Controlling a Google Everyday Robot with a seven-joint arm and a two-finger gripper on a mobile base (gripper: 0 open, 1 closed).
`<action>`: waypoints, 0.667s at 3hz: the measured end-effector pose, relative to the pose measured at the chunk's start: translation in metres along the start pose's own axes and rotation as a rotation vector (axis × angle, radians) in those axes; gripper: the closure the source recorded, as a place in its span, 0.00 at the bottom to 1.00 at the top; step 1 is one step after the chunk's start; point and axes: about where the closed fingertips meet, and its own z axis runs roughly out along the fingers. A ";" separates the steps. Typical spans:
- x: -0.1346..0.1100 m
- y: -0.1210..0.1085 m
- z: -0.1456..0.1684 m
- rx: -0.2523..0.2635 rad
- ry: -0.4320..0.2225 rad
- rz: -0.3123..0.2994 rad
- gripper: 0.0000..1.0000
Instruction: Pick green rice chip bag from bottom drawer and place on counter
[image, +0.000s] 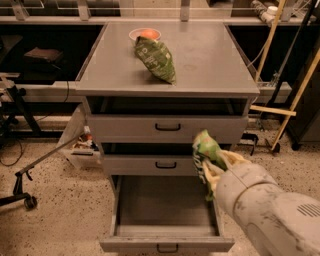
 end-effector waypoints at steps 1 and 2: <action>-0.133 0.028 -0.025 -0.019 -0.193 -0.023 1.00; -0.133 0.028 -0.025 -0.019 -0.193 -0.023 1.00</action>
Offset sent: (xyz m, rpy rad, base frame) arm 0.0056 0.0796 0.0742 0.0437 -0.1118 0.1005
